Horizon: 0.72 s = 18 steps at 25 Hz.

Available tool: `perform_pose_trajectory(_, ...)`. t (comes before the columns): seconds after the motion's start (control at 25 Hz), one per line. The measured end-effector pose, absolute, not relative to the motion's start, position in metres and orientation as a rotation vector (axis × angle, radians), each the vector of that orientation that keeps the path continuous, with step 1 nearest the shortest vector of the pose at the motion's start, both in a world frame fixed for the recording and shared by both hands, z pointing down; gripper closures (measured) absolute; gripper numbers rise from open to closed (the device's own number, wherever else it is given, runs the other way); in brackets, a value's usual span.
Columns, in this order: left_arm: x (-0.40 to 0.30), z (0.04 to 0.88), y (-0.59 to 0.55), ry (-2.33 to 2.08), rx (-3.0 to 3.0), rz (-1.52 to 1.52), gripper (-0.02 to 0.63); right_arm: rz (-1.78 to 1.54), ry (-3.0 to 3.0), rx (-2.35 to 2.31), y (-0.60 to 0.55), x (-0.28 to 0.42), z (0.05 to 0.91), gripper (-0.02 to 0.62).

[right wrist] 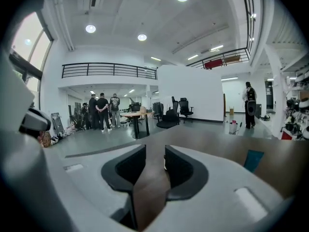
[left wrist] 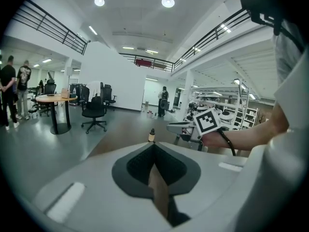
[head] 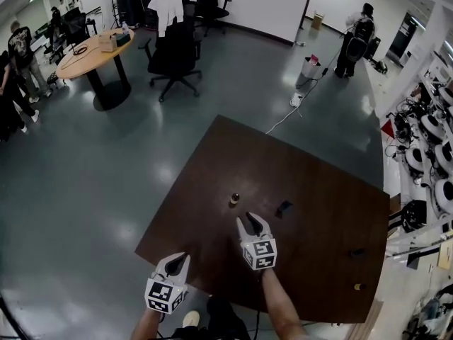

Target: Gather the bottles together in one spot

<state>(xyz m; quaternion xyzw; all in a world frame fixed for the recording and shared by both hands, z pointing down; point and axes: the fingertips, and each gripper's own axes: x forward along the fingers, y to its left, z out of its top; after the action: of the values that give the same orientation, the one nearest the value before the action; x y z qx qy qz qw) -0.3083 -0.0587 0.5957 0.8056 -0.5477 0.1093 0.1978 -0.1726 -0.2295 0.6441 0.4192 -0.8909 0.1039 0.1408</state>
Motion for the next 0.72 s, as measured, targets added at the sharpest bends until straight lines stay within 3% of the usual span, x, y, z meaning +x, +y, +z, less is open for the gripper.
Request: perform_pose_trajectory(0.72,-0.31,0.608,-0.073,-1.546,2.202,0.308,0.606,0.301,-2.402,1.18,-0.292,-0.201,0.731,0.416)
